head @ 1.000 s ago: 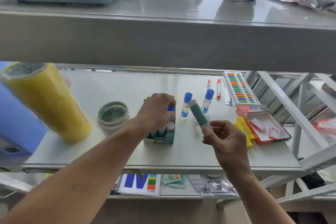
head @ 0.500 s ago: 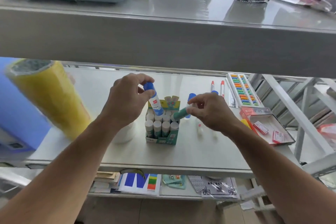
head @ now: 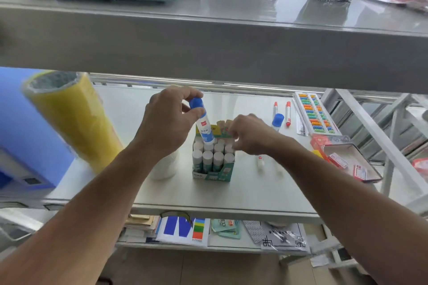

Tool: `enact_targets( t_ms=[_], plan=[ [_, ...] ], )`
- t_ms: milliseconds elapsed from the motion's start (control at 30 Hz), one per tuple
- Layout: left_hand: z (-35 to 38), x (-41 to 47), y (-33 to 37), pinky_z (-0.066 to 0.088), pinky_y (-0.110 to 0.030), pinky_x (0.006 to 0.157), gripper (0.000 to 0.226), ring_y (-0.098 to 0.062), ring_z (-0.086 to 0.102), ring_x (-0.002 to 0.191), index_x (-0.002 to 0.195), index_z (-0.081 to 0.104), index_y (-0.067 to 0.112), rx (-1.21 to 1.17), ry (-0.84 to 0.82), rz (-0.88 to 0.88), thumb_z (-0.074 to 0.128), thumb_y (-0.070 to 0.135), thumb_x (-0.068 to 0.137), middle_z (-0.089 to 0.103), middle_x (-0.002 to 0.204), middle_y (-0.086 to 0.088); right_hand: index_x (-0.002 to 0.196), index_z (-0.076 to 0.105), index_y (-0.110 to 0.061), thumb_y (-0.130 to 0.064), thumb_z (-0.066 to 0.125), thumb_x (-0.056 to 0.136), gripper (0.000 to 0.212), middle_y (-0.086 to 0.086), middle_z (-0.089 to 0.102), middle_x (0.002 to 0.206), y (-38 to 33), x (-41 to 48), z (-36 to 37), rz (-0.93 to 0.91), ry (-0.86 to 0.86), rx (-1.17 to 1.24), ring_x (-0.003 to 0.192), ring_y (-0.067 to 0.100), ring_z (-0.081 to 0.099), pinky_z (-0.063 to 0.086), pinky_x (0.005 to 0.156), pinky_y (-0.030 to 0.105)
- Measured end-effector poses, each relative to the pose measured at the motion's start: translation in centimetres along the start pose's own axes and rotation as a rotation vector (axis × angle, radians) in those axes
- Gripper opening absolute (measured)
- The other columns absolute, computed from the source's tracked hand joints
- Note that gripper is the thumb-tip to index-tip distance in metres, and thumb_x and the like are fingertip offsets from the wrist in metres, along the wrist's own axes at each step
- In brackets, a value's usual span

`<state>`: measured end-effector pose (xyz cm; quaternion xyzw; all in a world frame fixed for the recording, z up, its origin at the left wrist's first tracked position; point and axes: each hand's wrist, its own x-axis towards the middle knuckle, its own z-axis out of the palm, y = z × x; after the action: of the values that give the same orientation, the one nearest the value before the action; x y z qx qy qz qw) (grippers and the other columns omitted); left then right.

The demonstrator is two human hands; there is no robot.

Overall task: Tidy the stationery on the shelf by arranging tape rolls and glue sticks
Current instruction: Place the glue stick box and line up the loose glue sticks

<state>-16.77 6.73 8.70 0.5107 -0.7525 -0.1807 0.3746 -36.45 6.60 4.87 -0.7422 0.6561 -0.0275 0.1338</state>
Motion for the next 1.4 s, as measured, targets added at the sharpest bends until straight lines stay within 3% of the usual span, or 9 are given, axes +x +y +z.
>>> enact_targets(
  t_ms=[100, 267, 400, 500, 667, 1000, 1133, 1267, 1400],
  plan=[
    [0.5, 0.5, 1.7, 0.056, -0.035, 0.078, 0.026, -0.01, 0.067, 0.078, 0.112, 0.072, 0.02, -0.018, -0.037, 0.039, 0.073, 0.022, 0.086, 0.069, 0.098, 0.009, 0.116, 0.073, -0.012, -0.013, 0.08, 0.081, 0.036, 0.0, 0.074, 0.099, 1.8, -1.6, -2.1, -0.043, 0.135, 0.256, 0.084, 0.015, 0.069, 0.06, 0.078, 0.034],
    [3.0, 1.7, 7.0, 0.041, -0.008, 0.058, 0.015, -0.003, 0.061, 0.068, 0.096, 0.07, 0.023, 0.009, -0.149, 0.073, 0.065, 0.035, 0.09, 0.063, 0.077, 0.013, 0.104, 0.075, -0.024, -0.03, 0.082, 0.079, 0.027, -0.008, 0.074, 0.093, 2.0, -3.8, -3.9, -0.11, 0.284, 0.478, 0.064, 0.003, 0.067, 0.053, 0.065, 0.025],
    [5.5, 1.8, 10.0, 0.043, -0.028, 0.06, 0.039, -0.025, 0.061, 0.062, 0.09, 0.071, 0.001, 0.02, -0.209, 0.075, 0.064, 0.039, 0.09, 0.071, 0.078, -0.015, 0.086, 0.074, -0.023, -0.031, 0.077, 0.076, 0.014, -0.004, 0.074, 0.079, 7.2, -5.1, -3.7, 0.026, 0.45, 0.561, 0.065, 0.016, 0.068, 0.056, 0.065, 0.034],
    [7.6, 0.4, 9.5, 0.053, -0.032, 0.08, 0.022, -0.012, 0.068, 0.078, 0.105, 0.071, 0.02, -0.064, -0.152, 0.079, 0.066, 0.034, 0.088, 0.073, 0.094, 0.006, 0.077, 0.073, -0.011, -0.026, 0.079, 0.076, 0.016, 0.004, 0.072, 0.068, 13.2, -6.4, -2.2, 0.255, 0.524, 0.559, 0.056, 0.022, 0.069, 0.055, 0.057, 0.033],
    [13.3, -4.2, 6.4, 0.054, -0.027, 0.073, 0.015, -0.005, 0.066, 0.077, 0.104, 0.071, 0.023, -0.046, -0.151, -0.073, 0.065, 0.019, 0.091, 0.072, 0.091, 0.01, 0.073, 0.071, -0.008, -0.033, 0.076, 0.066, 0.027, 0.011, 0.072, 0.069, 19.1, -4.7, 1.6, 0.516, 0.443, 0.521, 0.069, 0.029, 0.072, 0.059, 0.069, 0.047],
    [21.3, -7.0, 3.8, 0.052, -0.03, 0.087, 0.025, -0.016, 0.065, 0.097, 0.118, 0.065, 0.018, 0.073, -0.259, -0.235, 0.058, 0.02, 0.094, 0.069, 0.109, 0.0, 0.113, 0.062, -0.008, -0.029, 0.083, 0.079, 0.045, 0.008, 0.067, 0.104, 20.8, 1.2, 5.1, 0.536, 0.303, 0.489, 0.09, 0.025, 0.065, 0.05, 0.07, 0.035],
    [20.2, -5.8, 4.2, 0.056, -0.034, 0.081, 0.019, -0.018, 0.067, 0.087, 0.109, 0.069, 0.016, 0.111, -0.151, -0.12, 0.067, 0.016, 0.09, 0.071, 0.101, -0.001, 0.109, 0.065, -0.012, -0.032, 0.086, 0.072, 0.047, 0.005, 0.071, 0.105, 21.7, 1.1, 5.5, 0.501, 0.241, 0.484, 0.088, 0.022, 0.068, 0.059, 0.077, 0.041],
    [17.0, -1.1, 4.0, 0.055, -0.039, 0.076, 0.025, -0.024, 0.067, 0.084, 0.105, 0.07, 0.013, 0.215, 0.017, 0.049, 0.071, 0.002, 0.082, 0.071, 0.097, -0.005, 0.137, 0.053, -0.01, -0.021, 0.087, 0.073, 0.073, 0.008, 0.061, 0.125, 22.1, -0.5, 2.8, 0.381, 0.329, 0.436, 0.108, 0.022, 0.059, 0.049, 0.085, 0.033],
    [15.8, 4.3, 3.6, 0.048, -0.036, 0.088, 0.045, -0.027, 0.061, 0.102, 0.127, 0.06, 0.02, 0.488, -0.25, 0.111, 0.068, 0.007, 0.085, 0.063, 0.12, -0.005, 0.139, 0.055, -0.019, -0.013, 0.079, 0.075, 0.068, 0.008, 0.057, 0.138, 19.9, -0.3, -0.9, 0.019, 0.366, 0.225, 0.126, 0.027, 0.052, 0.046, 0.105, 0.045]
  ],
)
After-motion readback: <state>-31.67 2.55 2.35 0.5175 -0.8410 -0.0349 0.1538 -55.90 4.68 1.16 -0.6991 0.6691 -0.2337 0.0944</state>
